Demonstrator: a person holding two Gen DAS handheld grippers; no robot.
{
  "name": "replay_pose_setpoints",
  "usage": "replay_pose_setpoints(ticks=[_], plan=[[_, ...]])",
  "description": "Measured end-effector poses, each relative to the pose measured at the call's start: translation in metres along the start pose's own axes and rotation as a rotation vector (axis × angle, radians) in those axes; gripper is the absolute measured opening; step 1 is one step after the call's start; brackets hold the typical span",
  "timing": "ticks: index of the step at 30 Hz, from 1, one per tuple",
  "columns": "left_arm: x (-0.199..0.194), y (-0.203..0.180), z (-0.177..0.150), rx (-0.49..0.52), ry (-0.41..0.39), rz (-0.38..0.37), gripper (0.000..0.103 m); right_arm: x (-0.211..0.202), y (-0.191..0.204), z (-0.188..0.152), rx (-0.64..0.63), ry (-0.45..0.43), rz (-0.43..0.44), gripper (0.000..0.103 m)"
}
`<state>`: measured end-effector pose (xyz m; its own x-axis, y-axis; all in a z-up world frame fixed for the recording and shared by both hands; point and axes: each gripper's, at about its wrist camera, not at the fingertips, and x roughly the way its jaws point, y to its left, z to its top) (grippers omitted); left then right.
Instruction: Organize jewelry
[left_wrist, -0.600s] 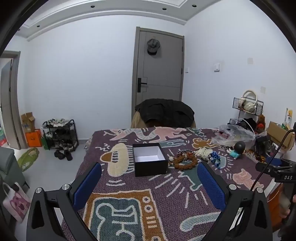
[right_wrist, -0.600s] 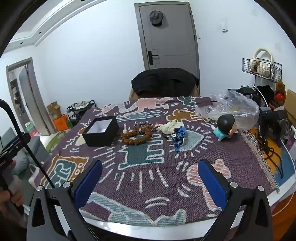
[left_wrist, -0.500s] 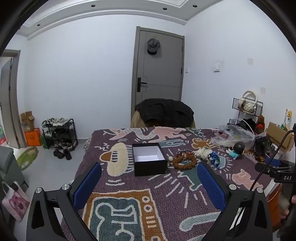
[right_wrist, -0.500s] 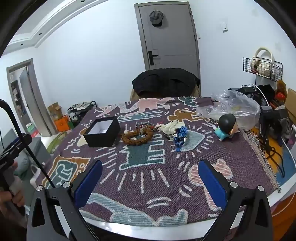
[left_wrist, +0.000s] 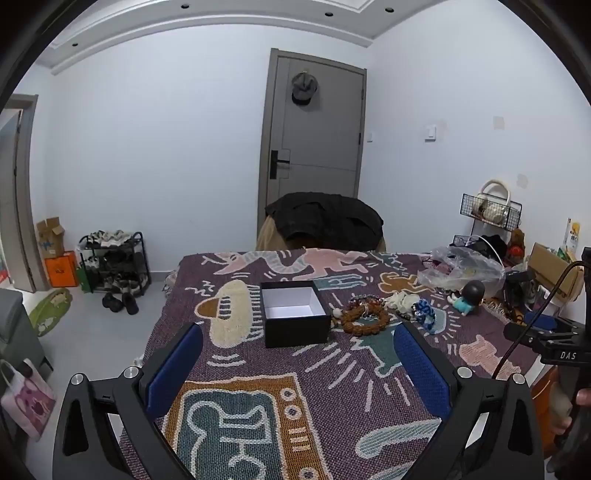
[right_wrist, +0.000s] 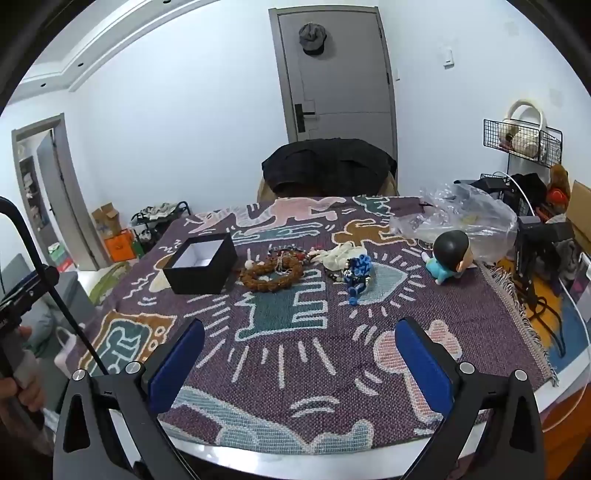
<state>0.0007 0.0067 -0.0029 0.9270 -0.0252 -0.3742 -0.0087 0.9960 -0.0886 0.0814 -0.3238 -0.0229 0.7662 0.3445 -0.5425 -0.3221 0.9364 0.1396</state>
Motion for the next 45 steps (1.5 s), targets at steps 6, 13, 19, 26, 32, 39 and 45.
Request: replay_pose_setpoints(ticks=[6, 13, 19, 26, 32, 39, 45], plan=[[0.001, -0.001, 0.002, 0.000, 0.001, 0.001, 0.103, 0.000, -0.001, 0.000, -0.004, -0.002, 0.002, 0.103], [0.003, 0.000, 0.005, -0.016, 0.011, -0.013, 0.103, -0.002, 0.001, 0.003, -0.012, -0.012, -0.005, 0.103], [-0.002, -0.001, 0.009, -0.003, 0.000, -0.015, 0.103, -0.006, 0.003, 0.005, -0.020, -0.022, -0.015, 0.103], [-0.001, -0.002, 0.009, -0.006, 0.004, -0.024, 0.103, -0.008, 0.001, 0.006, -0.016, -0.023, -0.021, 0.103], [-0.004, -0.003, 0.009, -0.002, 0.001, -0.039, 0.103, -0.009, -0.001, 0.008, -0.007, -0.024, -0.026, 0.103], [-0.004, -0.008, 0.008, 0.016, 0.000, -0.054, 0.103, -0.010, -0.002, 0.008, -0.006, -0.028, -0.026, 0.103], [-0.007, -0.010, 0.007, 0.027, -0.006, -0.059, 0.103, -0.010, -0.004, 0.008, 0.002, -0.034, -0.028, 0.103]])
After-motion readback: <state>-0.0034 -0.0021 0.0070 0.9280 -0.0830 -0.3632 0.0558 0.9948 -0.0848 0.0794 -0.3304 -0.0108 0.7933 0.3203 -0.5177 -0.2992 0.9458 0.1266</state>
